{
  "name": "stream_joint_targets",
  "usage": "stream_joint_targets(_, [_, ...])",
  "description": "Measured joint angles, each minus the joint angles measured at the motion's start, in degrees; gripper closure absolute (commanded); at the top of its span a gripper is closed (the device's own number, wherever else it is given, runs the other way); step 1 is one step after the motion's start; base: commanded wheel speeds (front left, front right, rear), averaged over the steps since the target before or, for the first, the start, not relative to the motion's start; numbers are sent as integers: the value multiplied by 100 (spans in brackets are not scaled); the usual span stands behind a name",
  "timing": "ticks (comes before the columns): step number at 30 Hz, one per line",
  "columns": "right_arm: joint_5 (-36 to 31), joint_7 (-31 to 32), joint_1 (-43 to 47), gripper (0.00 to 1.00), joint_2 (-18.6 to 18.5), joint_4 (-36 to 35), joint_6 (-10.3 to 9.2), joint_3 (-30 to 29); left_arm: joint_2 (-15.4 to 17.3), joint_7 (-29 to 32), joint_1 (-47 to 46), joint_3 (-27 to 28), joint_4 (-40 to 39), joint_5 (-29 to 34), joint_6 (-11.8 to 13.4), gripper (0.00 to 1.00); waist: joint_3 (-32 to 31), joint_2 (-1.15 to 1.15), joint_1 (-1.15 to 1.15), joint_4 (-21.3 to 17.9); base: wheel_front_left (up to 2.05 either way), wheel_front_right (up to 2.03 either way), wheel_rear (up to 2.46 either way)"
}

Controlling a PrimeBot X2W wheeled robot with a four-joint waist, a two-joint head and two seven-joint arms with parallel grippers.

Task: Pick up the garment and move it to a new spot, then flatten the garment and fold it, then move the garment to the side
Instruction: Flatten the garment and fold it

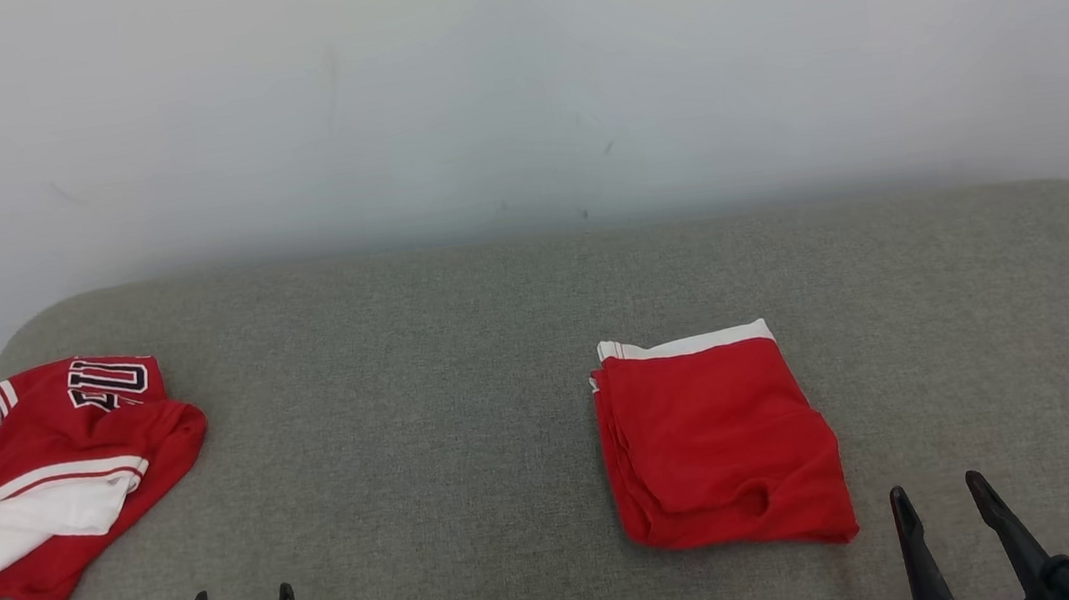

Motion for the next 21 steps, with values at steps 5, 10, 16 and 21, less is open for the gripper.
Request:
stream_joint_targets(5, [46,0,-1,0,102,-11,0,32,12,0,-34,41,41,-65,-15,0,27,0,0,9,0,0,0])
stream_joint_targets(10, [88,0,5,0,178,-41,0,16,8,0,-40,52,45,-78,-40,0,45,0,0,20,0,0,0])
stream_joint_targets(16, [146,0,15,0,230,-62,0,13,-11,0,-59,54,55,-87,-42,0,56,0,0,45,0,0,0])
stream_joint_targets(21, [155,0,25,0,241,-62,0,-4,-11,0,-62,64,59,-93,-43,0,60,0,0,55,0,0,0])
